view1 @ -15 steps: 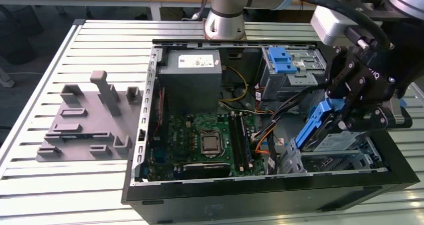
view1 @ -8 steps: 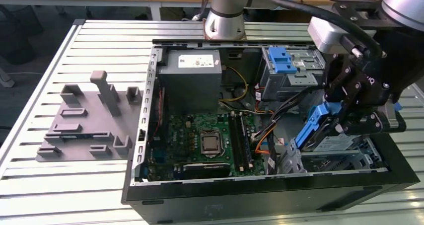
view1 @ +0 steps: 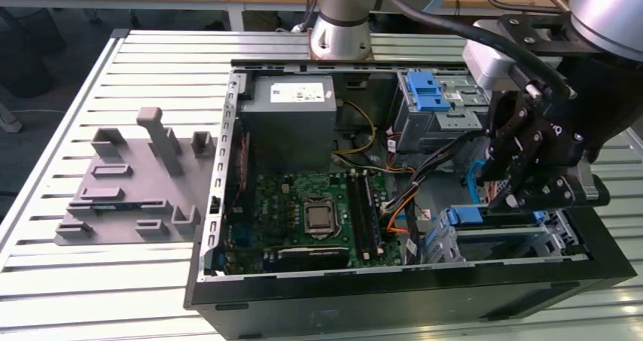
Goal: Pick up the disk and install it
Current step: 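Insert the disk into the insertion slot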
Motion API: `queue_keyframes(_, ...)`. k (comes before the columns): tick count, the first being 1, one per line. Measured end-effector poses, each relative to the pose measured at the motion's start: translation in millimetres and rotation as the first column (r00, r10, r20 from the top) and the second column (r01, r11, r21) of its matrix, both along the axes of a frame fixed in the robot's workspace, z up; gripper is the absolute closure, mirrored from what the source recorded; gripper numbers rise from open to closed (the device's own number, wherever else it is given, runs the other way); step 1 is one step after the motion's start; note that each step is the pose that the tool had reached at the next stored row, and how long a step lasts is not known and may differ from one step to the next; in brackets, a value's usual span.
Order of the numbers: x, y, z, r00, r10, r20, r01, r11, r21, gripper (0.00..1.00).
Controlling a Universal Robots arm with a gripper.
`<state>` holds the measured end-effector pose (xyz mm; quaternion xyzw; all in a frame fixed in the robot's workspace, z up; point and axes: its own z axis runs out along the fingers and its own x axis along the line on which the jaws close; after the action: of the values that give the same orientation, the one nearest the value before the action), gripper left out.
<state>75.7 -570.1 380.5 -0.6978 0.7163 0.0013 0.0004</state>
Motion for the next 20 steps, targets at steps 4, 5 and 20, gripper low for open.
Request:
queue_keyframes(4, 0.0, -0.1, -2.0, 1.0000, 0.000, 0.0000, 0.000, 1.0000, 0.0001, 0.70)
queue_keyframes(5, 0.0, -0.1, -2.8, 1.0000, 0.000, 0.0000, 0.000, 1.0000, 0.0001, 0.76)
queue_keyframes(20, 0.0, 0.0, -20.9, 1.0000, 0.000, 0.0000, 0.000, 1.0000, 0.0000, 0.89)
